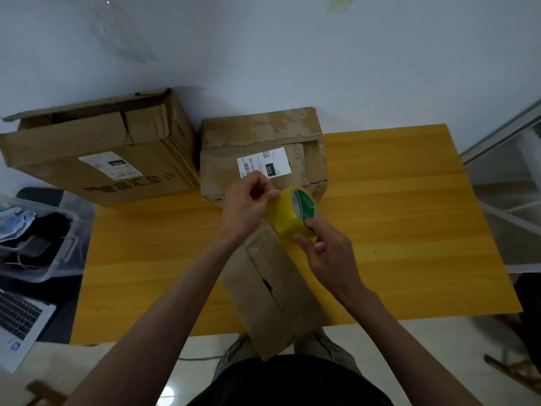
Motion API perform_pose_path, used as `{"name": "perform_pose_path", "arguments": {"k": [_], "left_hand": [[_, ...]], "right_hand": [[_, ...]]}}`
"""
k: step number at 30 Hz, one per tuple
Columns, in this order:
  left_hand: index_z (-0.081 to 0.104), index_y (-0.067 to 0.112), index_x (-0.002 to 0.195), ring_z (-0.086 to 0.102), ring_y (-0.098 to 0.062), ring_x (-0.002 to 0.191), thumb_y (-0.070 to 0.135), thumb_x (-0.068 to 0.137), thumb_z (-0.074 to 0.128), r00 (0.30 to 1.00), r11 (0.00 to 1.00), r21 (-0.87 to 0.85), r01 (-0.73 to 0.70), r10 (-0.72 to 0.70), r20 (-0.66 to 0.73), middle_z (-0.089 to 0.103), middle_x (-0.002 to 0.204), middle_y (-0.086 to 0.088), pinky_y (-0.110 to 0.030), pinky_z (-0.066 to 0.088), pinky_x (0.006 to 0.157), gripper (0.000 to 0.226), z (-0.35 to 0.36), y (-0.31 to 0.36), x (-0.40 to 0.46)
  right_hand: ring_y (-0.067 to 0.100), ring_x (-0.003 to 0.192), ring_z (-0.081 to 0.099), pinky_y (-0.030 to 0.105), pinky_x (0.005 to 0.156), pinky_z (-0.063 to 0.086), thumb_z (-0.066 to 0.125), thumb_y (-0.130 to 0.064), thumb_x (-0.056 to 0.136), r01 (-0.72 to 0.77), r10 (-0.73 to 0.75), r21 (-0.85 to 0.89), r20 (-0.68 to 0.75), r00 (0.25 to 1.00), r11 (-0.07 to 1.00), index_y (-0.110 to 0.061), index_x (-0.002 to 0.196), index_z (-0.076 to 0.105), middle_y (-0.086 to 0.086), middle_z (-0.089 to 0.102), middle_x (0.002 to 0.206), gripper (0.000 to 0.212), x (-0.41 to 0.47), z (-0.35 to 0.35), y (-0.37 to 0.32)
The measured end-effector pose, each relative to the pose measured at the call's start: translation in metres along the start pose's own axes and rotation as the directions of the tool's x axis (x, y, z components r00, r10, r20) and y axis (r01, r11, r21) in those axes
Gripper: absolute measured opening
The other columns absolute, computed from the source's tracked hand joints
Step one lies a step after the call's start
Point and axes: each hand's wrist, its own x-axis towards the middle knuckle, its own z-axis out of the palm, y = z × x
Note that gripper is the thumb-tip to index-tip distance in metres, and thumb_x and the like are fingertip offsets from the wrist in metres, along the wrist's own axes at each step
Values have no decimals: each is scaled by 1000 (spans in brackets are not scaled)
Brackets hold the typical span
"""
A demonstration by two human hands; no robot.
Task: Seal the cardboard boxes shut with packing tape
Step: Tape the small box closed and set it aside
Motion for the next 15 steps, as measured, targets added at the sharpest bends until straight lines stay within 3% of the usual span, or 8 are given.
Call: {"name": "perform_pose_path", "arguments": {"k": [4, 9, 15], "left_hand": [[60, 20, 82, 56, -3, 75, 8, 92, 71, 994, 999, -48, -14, 9, -110, 61, 80, 7, -26, 51, 72, 19, 1, 0, -2], [62, 5, 88, 63, -23, 83, 4, 92, 68, 981, 994, -75, -80, 65, -185, 65, 86, -7, -29, 55, 72, 8, 1, 4, -6], [61, 6, 90, 61, -10, 80, 2, 92, 67, 955, 982, -123, -143, 104, -279, 62, 86, -4, -25, 52, 74, 8, -18, 11, -7]], "right_hand": [[-5, 58, 44, 9, 53, 29, 62, -28, 98, 35, -36, -16, -28, 999, 999, -17, 98, 57, -27, 41, 80, 12, 10, 1, -12], [0, 60, 42, 14, 54, 28, 63, -27, 98, -39, 40, 4, -52, 998, 999, -13, 93, 57, -20, 41, 73, 17, 14, 8, -6], [4, 59, 44, 13, 53, 30, 66, -23, 96, -100, 99, 135, 12, 995, 986, -10, 84, 55, -13, 45, 65, 20, 36, 18, -22]]}}
